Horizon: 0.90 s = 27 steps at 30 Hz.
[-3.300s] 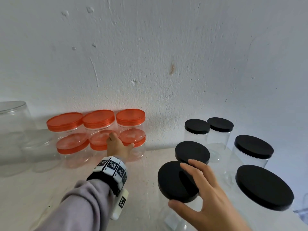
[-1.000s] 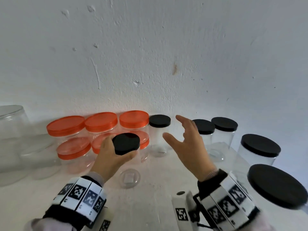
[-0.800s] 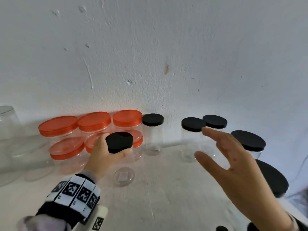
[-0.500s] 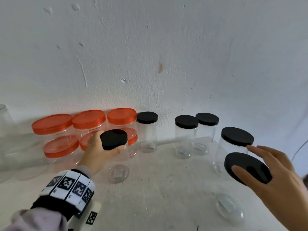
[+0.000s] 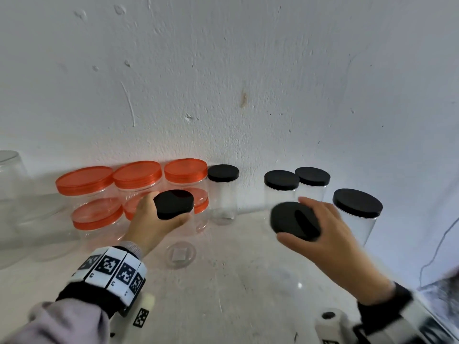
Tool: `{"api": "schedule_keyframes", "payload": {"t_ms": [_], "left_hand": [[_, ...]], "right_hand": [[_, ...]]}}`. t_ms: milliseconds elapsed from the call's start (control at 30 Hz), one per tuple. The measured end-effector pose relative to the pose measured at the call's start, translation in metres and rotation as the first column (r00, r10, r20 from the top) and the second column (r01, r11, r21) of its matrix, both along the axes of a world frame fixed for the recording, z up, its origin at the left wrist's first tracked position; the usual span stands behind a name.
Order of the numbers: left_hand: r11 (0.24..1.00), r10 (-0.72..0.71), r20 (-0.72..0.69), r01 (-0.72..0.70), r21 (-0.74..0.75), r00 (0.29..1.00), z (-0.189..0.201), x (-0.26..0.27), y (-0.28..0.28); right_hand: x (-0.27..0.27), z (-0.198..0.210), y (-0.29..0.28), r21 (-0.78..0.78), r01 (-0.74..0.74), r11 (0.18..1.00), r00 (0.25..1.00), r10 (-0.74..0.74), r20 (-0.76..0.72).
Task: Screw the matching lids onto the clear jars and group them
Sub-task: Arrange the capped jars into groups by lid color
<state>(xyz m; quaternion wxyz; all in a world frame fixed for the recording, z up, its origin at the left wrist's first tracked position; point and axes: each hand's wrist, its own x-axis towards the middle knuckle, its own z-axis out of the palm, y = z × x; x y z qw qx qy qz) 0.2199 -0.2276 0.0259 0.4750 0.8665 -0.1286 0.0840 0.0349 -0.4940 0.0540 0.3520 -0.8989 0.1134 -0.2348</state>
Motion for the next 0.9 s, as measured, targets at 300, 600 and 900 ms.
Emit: {"api": "schedule_keyframes", "payload": {"t_ms": [300,600,900], "left_hand": [[0.999,-0.016,0.011,0.016,-0.037,1.0,-0.001,0.001,0.0],[1.0,-0.017,0.017,0.018,-0.008,1.0,-0.003,0.001,0.001],[0.999,-0.023,0.051,0.025,-0.042,0.998,-0.008,0.005,0.0]], "right_hand": [[0.13,0.0,0.033,0.016,-0.151,0.988,0.988,0.151,-0.018],[0.162,-0.014,0.038,0.031,-0.164,0.986,0.982,0.167,-0.091],[0.143,0.016,0.005,-0.093,0.038,0.995,0.989,-0.024,0.146]]}}
